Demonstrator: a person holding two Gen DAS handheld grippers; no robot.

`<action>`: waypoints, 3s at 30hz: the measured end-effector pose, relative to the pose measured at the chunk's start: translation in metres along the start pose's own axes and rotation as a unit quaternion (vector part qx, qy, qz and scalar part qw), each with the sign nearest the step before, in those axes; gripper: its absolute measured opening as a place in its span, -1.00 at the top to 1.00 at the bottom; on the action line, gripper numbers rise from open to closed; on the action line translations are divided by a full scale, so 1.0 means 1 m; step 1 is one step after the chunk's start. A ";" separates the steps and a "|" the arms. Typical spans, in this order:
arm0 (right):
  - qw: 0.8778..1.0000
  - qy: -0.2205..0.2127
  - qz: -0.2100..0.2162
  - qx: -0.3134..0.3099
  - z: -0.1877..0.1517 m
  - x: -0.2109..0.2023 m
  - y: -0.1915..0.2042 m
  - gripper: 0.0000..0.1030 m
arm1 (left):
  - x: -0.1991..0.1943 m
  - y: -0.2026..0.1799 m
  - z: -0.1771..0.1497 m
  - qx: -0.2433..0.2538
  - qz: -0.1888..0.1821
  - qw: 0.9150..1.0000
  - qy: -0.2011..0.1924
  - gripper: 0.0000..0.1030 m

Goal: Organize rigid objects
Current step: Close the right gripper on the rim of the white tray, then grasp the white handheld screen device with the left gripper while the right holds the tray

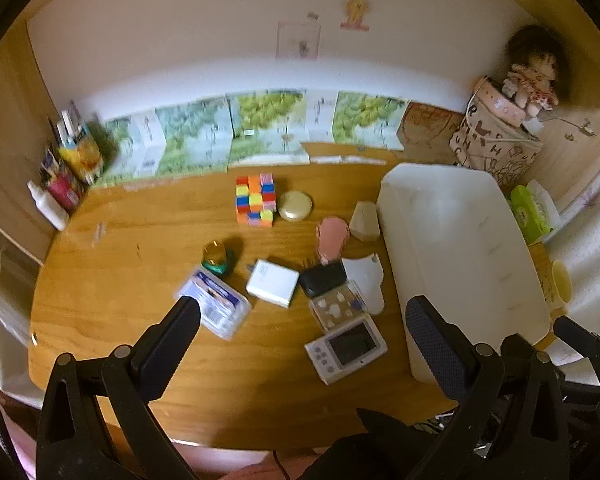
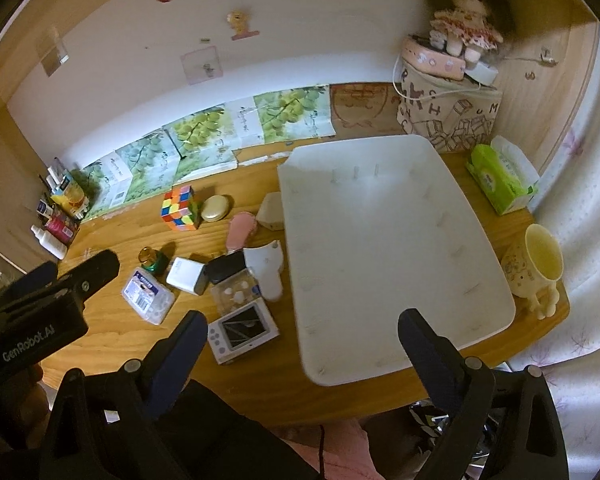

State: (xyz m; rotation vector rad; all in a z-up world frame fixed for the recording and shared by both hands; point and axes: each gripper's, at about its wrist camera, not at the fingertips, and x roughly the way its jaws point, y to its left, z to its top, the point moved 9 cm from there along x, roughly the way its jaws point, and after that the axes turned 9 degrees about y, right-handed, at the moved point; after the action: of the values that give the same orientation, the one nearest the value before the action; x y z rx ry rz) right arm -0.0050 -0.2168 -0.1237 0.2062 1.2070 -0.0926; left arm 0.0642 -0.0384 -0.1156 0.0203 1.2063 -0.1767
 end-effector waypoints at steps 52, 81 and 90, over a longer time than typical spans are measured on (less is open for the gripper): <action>0.977 0.202 0.019 0.073 0.029 0.130 -0.209 0.74 | 0.185 -0.021 -0.085 -0.229 -0.038 0.915 0.330 -0.98; 0.981 0.184 0.041 0.044 0.046 0.117 -0.215 0.98 | 0.277 -0.038 -0.076 -0.244 -0.021 0.898 0.365 -0.91; 0.982 0.177 0.046 0.054 0.053 0.102 -0.225 0.95 | 0.282 -0.035 -0.073 -0.242 -0.020 0.899 0.365 -0.91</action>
State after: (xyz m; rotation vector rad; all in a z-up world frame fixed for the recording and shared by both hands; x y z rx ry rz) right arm 0.0394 -0.4434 -0.2252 0.3853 1.5468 -0.0426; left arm 0.0885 -0.1006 -0.4009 -0.4067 1.9785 0.1182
